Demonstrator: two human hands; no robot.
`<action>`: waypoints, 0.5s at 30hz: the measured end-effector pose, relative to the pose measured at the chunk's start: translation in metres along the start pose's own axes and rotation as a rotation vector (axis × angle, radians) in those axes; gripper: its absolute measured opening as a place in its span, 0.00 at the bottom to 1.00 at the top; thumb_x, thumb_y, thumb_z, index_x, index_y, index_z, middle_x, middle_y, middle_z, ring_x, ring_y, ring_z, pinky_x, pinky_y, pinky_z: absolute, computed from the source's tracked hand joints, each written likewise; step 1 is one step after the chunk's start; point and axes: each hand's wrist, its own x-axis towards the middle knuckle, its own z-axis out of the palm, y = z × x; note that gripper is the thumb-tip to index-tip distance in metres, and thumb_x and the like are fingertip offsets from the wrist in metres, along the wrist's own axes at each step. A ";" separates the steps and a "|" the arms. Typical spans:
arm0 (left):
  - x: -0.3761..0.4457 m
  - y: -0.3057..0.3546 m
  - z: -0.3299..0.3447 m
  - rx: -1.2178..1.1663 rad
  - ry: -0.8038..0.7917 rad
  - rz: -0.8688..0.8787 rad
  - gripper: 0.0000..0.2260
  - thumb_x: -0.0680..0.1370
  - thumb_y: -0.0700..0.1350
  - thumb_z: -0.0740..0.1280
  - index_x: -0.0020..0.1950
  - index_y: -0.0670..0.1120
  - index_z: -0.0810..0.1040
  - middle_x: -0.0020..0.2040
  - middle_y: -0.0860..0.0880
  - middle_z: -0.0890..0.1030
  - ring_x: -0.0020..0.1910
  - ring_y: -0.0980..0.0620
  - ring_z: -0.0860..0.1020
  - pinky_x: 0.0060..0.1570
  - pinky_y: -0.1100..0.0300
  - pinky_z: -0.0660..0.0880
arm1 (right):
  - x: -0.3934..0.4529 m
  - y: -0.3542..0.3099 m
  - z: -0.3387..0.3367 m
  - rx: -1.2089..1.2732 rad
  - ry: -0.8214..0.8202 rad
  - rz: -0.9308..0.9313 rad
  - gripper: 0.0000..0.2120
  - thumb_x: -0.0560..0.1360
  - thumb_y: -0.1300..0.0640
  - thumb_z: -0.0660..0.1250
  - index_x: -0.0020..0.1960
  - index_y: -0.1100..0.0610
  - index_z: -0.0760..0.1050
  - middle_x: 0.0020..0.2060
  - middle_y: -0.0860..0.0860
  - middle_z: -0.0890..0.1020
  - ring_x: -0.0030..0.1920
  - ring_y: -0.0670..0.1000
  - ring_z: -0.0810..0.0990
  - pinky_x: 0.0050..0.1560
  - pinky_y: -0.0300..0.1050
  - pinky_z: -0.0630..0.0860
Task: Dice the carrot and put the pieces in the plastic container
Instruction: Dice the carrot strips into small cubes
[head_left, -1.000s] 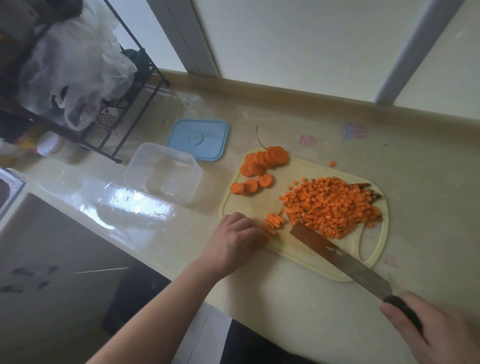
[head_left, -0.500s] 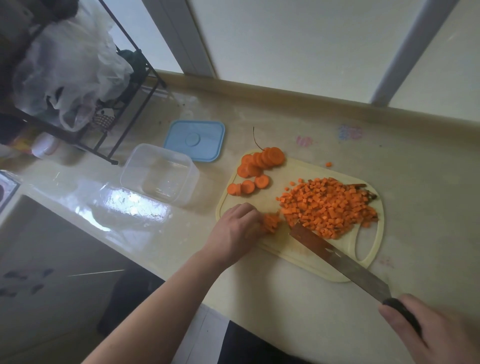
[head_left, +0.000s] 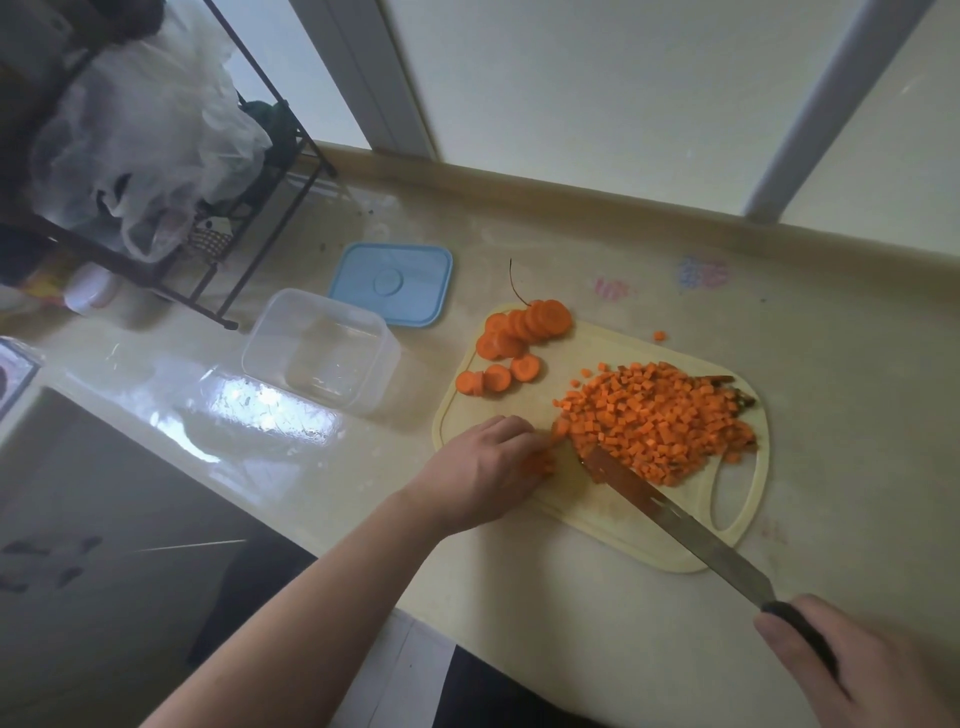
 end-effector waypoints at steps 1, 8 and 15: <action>-0.002 0.003 0.001 0.001 0.024 -0.009 0.17 0.81 0.50 0.63 0.61 0.39 0.82 0.50 0.42 0.81 0.45 0.41 0.80 0.45 0.50 0.80 | 0.001 0.000 0.001 -0.005 -0.005 -0.001 0.34 0.64 0.18 0.44 0.40 0.44 0.71 0.23 0.43 0.74 0.23 0.42 0.73 0.26 0.38 0.72; -0.012 0.024 0.019 0.035 0.227 -0.163 0.12 0.78 0.47 0.67 0.53 0.40 0.84 0.46 0.44 0.81 0.40 0.42 0.79 0.41 0.52 0.79 | 0.004 -0.004 0.002 -0.044 -0.003 -0.011 0.32 0.63 0.17 0.42 0.41 0.40 0.70 0.24 0.43 0.75 0.23 0.42 0.73 0.26 0.40 0.73; -0.009 0.028 0.014 -0.041 0.180 -0.282 0.14 0.74 0.46 0.70 0.56 0.42 0.82 0.51 0.44 0.80 0.47 0.43 0.80 0.49 0.55 0.77 | 0.004 -0.005 0.001 0.010 0.027 0.019 0.35 0.61 0.16 0.43 0.41 0.43 0.71 0.23 0.44 0.74 0.28 0.44 0.75 0.32 0.38 0.74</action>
